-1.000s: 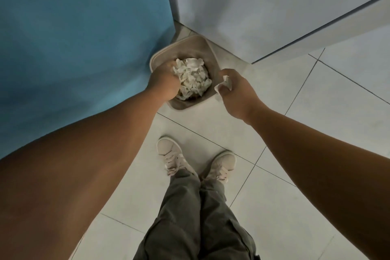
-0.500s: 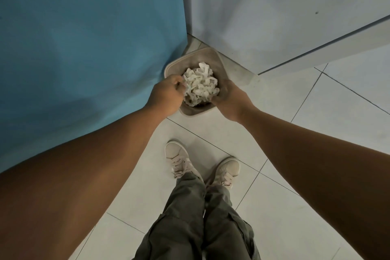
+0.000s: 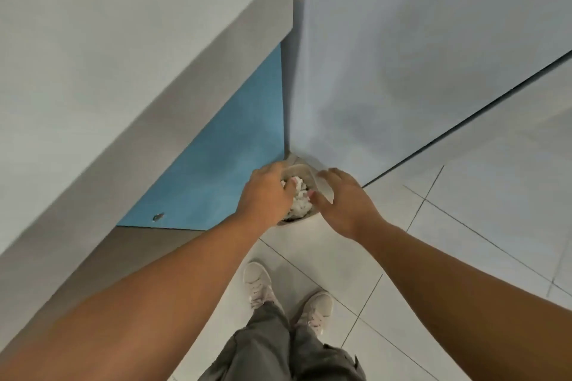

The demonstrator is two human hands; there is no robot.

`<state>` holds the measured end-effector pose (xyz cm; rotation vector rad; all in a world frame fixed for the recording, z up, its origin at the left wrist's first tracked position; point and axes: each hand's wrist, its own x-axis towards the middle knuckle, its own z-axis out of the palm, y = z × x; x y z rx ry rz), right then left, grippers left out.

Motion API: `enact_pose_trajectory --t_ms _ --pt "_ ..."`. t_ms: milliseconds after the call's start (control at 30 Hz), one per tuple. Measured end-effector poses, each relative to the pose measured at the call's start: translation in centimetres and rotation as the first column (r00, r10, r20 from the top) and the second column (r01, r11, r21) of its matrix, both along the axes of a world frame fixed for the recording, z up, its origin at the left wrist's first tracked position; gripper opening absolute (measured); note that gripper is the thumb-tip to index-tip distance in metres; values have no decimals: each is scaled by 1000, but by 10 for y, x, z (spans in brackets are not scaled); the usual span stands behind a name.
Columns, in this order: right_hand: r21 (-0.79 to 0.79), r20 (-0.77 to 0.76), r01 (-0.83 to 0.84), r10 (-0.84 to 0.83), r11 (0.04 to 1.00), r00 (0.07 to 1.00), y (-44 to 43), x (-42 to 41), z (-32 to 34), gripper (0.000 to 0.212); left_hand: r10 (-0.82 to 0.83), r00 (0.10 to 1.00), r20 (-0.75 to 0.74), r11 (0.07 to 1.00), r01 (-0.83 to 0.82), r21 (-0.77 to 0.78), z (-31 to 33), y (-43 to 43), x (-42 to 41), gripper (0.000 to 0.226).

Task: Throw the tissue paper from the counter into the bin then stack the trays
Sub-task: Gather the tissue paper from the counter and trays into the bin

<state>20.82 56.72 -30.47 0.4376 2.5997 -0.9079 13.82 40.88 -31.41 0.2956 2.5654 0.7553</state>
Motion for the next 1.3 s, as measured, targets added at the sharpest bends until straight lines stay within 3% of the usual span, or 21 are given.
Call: enact_pose_trajectory --t_ms 267,467,700,967,1300 --pt "77 -214 -89 103 993 971 -9 16 145 57 -79 956 -283 997 77 -18 154 -7 26 45" --pt "65 -384 -146 160 987 909 -35 -1 230 75 -68 869 -491 998 51 -49 231 -37 33 49" --pt "130 -476 -262 292 956 830 -83 -32 293 58 80 768 -636 996 -86 21 296 -109 20 45" --pt "174 -539 -391 420 904 730 -186 -87 316 59 254 698 -670 956 -288 62 324 -238 -8 41" --pt "175 -476 -514 529 840 702 -365 -173 302 61 311 708 -635 919 -394 10 308 -419 -72 40"
